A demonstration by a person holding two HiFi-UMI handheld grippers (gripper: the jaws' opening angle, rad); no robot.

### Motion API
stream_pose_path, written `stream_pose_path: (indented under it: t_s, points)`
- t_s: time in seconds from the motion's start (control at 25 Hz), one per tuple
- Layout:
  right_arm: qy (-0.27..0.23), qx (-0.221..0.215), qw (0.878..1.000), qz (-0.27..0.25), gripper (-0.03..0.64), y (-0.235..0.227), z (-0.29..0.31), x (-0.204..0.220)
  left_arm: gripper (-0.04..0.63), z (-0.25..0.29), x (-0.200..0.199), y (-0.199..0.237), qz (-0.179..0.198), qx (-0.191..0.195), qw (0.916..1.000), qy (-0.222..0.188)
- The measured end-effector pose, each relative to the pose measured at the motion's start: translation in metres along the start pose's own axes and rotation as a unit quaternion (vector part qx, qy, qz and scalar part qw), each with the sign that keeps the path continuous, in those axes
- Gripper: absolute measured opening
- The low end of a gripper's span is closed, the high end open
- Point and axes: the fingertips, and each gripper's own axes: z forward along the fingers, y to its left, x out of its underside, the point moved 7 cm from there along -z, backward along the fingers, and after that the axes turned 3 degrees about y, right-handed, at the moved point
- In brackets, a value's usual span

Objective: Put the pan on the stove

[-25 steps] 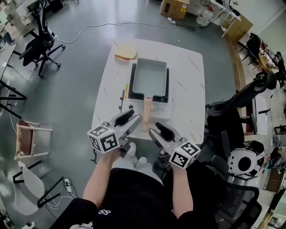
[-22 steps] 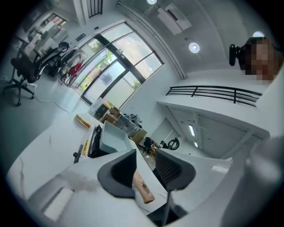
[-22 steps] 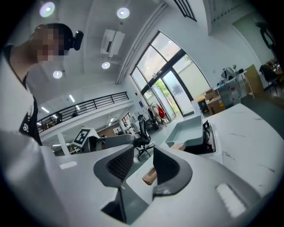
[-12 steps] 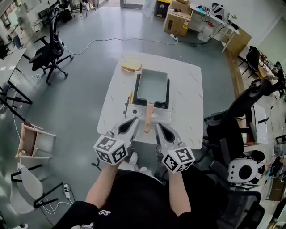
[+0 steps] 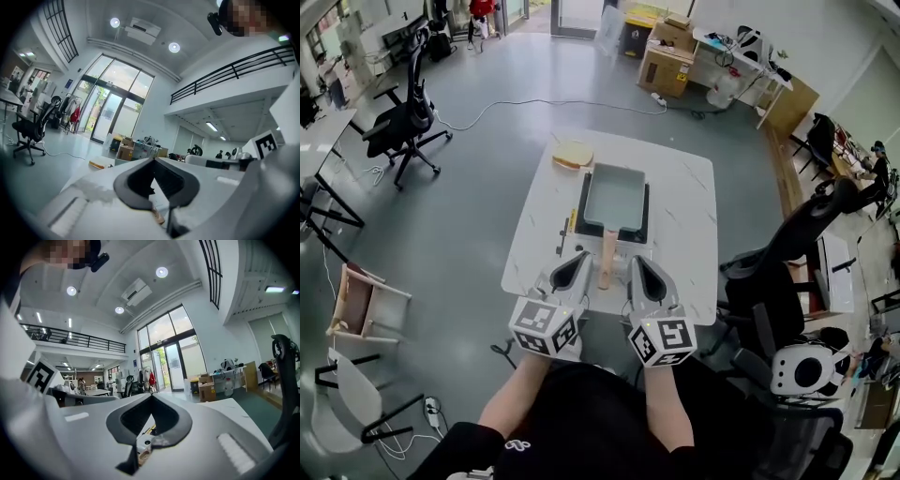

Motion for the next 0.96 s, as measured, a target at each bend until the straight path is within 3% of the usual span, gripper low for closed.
stream_pose_path:
  t_s: [0.96]
  points:
    - [0.009,0.003,1.000,-0.024,-0.012,0.001,0.023,0.001,0.000,0.014,0.001,0.023,-0.019,0.007,0.9998,0.005]
